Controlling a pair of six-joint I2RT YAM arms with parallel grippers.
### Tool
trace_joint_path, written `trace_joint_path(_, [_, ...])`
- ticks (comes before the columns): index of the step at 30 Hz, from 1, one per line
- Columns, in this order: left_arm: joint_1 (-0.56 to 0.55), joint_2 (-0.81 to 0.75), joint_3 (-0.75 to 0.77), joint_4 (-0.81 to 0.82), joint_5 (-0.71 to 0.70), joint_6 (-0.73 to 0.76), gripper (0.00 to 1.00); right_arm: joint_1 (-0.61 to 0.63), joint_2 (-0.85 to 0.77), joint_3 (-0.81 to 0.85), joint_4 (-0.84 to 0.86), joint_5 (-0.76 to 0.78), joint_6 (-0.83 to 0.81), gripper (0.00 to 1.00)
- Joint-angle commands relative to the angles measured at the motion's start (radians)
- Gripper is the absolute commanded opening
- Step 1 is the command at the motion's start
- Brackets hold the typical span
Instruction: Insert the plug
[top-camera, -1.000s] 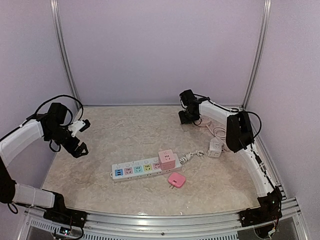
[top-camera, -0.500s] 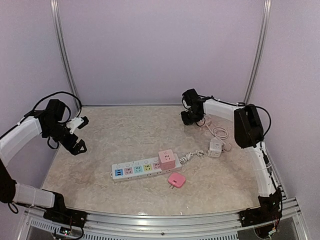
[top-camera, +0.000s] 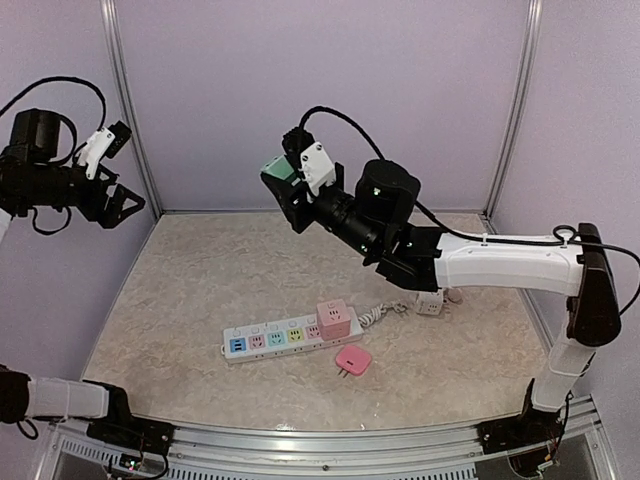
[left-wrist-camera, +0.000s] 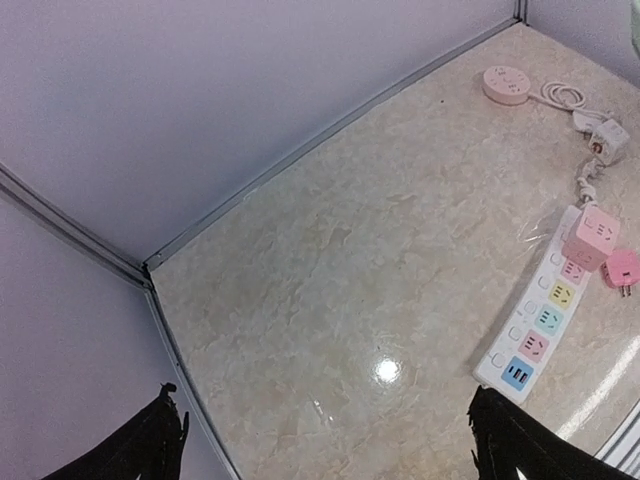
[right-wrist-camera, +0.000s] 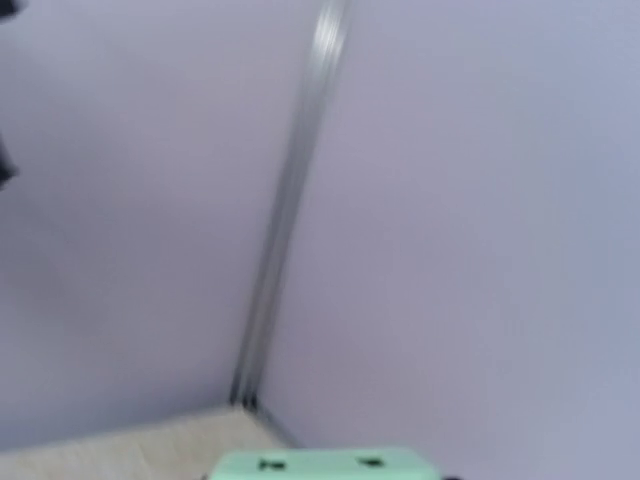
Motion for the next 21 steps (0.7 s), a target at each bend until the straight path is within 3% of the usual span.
trace_joint_path(1, [-0.131,-0.049,0.111,-0.067,0.066,-0.151,0.95,0.103,0.069,0.059,0.18,0.024,-0.173,0.0])
trace_joint_path(4, [-0.296,-0.115,0.086,0.022,0.049,-0.236,0.89,0.171,0.129,0.147,0.186,0.046,-0.24,0.0])
trace_joint_path(9, [-0.345,-0.088,0.111,0.109,0.11,-0.385,0.83,0.248,0.229,0.285,0.17,0.104,-0.348,0.0])
trace_joint_path(15, [-0.454,-0.031,0.119,0.093,0.17,-0.384,0.82,0.281,0.273,0.362,0.113,0.125,-0.374,0.0])
trace_joint_path(21, [-0.48,-0.02,0.056,0.105,0.21,-0.393,0.7,0.29,0.288,0.396,0.079,0.137,-0.401,0.0])
